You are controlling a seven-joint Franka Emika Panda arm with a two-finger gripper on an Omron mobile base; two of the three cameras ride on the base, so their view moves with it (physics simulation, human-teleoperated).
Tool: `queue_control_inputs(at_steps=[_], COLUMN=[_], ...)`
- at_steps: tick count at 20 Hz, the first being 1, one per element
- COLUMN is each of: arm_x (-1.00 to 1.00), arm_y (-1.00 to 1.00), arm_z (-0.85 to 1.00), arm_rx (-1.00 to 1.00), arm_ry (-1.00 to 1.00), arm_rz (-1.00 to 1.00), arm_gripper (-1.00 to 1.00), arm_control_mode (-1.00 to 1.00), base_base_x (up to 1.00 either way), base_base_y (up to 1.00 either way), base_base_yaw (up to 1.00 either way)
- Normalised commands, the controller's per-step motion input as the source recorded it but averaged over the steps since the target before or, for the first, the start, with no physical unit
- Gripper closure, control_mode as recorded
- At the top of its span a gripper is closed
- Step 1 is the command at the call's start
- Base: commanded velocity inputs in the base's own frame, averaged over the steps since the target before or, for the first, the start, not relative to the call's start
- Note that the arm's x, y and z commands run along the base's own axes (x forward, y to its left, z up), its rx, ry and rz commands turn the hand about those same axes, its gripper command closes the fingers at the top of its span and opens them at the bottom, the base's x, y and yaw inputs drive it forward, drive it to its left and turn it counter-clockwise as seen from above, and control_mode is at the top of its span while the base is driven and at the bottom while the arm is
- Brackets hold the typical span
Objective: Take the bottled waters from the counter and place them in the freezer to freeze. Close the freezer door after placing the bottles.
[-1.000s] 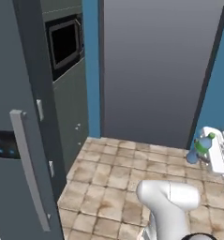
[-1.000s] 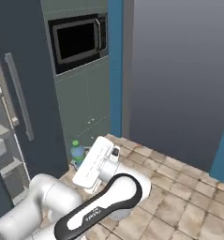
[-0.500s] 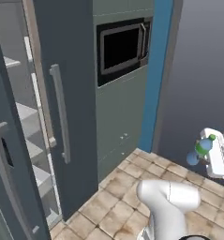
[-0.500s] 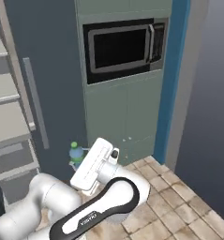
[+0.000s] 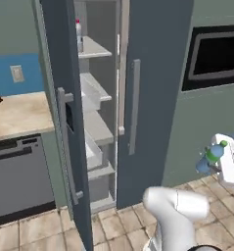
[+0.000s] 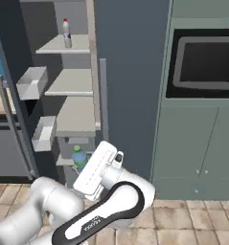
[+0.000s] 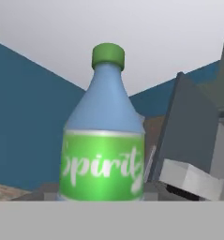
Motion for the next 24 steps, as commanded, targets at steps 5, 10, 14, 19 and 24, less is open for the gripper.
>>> queue_control_inputs(at_steps=[5,10,14,19,24], arm_x=[0.00,0.00,0.00,0.00,0.00], arm_y=[0.00,0.00,0.00,0.00,0.00], arm_z=[0.00,0.00,0.00,0.00,0.00], arm_rx=[0.00,0.00,0.00,0.00,0.00], arm_ry=[0.00,0.00,0.00,0.00,0.00], arm_rz=[0.00,0.00,0.00,0.00,0.00], arm_gripper=[1.00,1.00,1.00,1.00,1.00], arm_control_mode=[1.00,1.00,1.00,1.00,1.00], base_base_x=[0.09,0.14,0.02,-0.21,0.05], base_base_y=[-0.23,-0.25,-0.66,-0.66,-0.46], base_base_yaw=[0.92,0.90,0.58,-0.01,-0.47])
